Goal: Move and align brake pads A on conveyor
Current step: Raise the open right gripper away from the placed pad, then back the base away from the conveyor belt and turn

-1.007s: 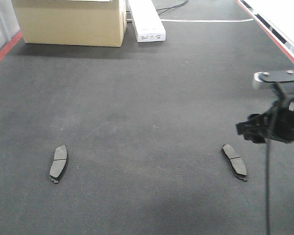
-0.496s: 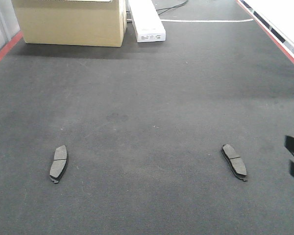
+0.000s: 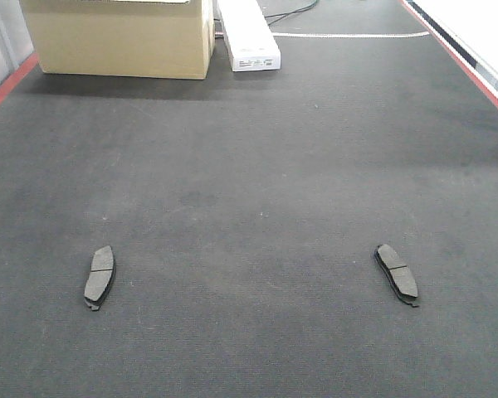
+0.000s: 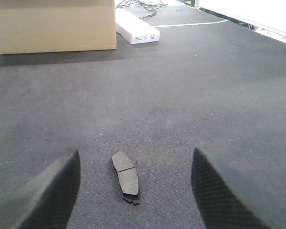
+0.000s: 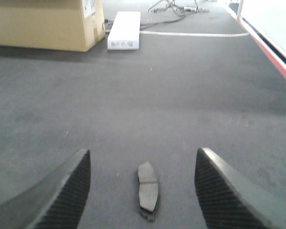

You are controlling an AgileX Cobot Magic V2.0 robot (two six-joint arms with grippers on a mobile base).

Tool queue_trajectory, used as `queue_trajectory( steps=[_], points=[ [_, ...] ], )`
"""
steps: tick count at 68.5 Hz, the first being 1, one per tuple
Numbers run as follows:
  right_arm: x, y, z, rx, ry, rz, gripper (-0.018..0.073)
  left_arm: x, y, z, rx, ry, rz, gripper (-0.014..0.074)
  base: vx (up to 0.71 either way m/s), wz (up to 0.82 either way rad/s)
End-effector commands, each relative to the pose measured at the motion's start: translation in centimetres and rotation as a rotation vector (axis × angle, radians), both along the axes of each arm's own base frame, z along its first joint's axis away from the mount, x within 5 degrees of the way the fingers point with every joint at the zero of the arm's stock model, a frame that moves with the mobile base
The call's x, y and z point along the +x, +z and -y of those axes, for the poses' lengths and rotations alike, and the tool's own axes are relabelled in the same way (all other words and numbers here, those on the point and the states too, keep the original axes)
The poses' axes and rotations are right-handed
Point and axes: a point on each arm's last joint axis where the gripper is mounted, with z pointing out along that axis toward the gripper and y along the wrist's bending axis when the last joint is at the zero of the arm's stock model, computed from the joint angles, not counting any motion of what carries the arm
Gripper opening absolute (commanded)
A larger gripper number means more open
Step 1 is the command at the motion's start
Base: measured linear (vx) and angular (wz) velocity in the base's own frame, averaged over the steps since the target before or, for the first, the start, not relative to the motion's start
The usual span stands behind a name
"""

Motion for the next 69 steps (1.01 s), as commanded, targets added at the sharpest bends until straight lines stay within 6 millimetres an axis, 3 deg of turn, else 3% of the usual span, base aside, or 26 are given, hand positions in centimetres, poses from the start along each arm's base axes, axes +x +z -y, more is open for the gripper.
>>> queue_trajectory(
  steps=[1, 69],
  points=[
    [0.14, 1.66, 0.11, -0.002, -0.011, 0.116, 0.0463, 0.16, 1.29, 0.11, -0.021, -0.008, 0.08, 0.0489, 0.0, 0.0],
    [0.21, 1.48, 0.1, -0.004, -0.012, 0.097, 0.0463, 0.15, 1.27, 0.11, -0.021, -0.008, 0.077, 0.0489, -0.02, 0.0]
  ],
)
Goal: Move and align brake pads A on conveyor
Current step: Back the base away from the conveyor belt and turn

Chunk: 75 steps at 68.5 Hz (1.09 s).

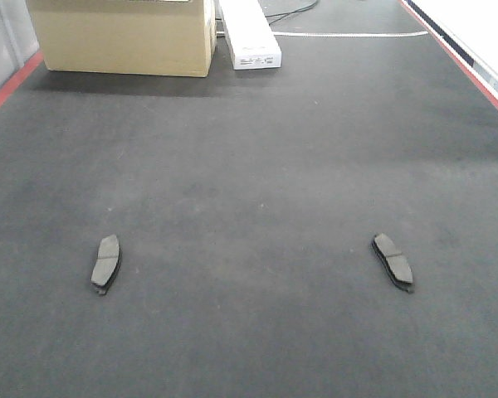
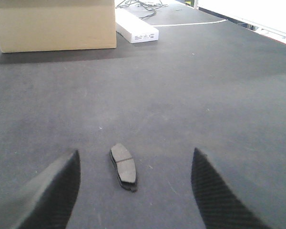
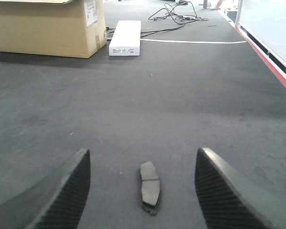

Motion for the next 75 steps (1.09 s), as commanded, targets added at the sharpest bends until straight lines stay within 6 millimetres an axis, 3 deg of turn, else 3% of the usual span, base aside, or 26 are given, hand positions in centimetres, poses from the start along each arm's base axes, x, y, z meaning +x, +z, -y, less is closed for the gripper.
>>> queue_trajectory(
  steps=[1, 75],
  points=[
    [0.18, 1.38, 0.09, -0.005, -0.011, 0.086, 0.0463, 0.16, 1.28, 0.11, -0.021, -0.008, 0.078, 0.0489, -0.16, 0.0],
    [0.18, 1.35, 0.09, -0.005, -0.01, 0.082, 0.0463, 0.15, 1.27, 0.11, -0.021, -0.008, 0.077, 0.0489, -0.33, 0.03]
  ],
)
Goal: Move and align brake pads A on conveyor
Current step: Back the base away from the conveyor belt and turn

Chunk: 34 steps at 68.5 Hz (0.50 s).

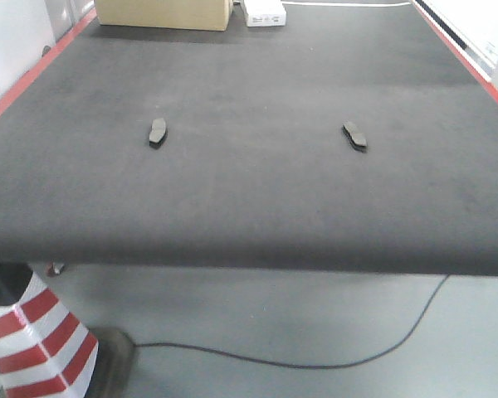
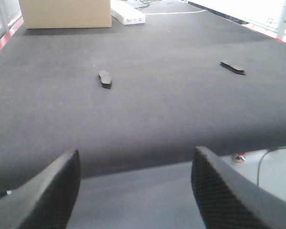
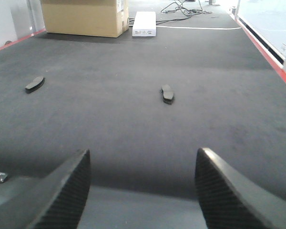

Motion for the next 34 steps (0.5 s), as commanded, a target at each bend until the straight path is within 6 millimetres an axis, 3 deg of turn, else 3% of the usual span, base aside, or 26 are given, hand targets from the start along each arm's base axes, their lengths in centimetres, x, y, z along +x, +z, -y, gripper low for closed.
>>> queue_trajectory(
  steps=[1, 34],
  points=[
    [0.18, 1.35, 0.09, -0.005, -0.01, 0.083, 0.0463, 0.16, 1.28, 0.11, -0.021, -0.008, 0.078, 0.0489, -0.36, -0.05],
    [0.19, 1.33, 0.09, -0.006, -0.01, 0.081, 0.0463, 0.14, 1.23, 0.11, -0.02, -0.008, 0.073, 0.0489, -0.27, 0.04]
  ],
)
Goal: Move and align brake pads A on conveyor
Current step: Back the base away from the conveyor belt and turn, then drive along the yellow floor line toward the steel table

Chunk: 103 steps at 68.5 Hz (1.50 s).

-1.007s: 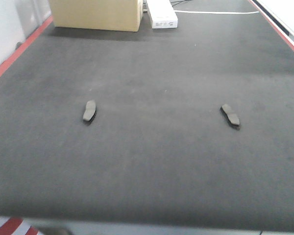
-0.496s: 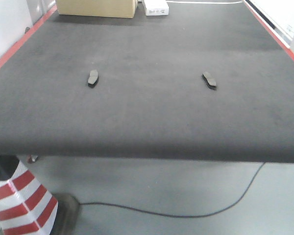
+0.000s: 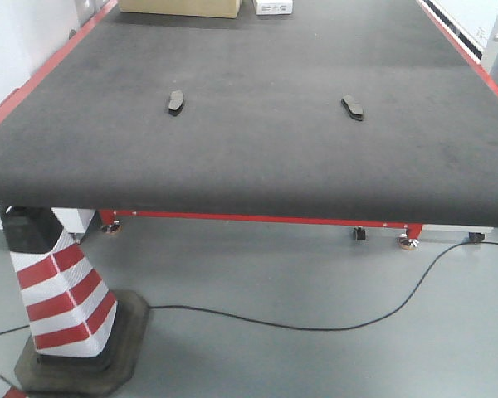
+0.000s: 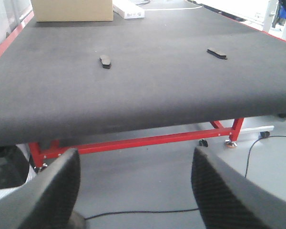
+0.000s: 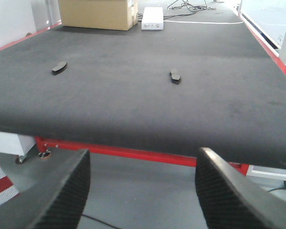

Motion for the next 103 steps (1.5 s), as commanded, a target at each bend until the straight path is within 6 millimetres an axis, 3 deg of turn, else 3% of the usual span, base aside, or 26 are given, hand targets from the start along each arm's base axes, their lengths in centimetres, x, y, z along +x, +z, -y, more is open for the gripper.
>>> queue_trajectory(
  steps=[1, 30, 103],
  points=[
    [0.21, 1.41, 0.1, -0.005, -0.011, 0.089, 0.0463, 0.17, 1.32, 0.12, -0.022, -0.008, 0.076, 0.0489, -0.21, 0.04],
    [0.21, 1.41, 0.1, -0.005, -0.011, 0.089, 0.0463, 0.17, 1.31, 0.11, -0.021, -0.007, 0.076, 0.0489, -0.19, -0.34],
    [0.21, 1.4, 0.1, -0.005, -0.011, 0.089, 0.0463, 0.17, 1.3, 0.11, -0.021, -0.007, 0.075, 0.0489, -0.14, -0.89]
  ],
)
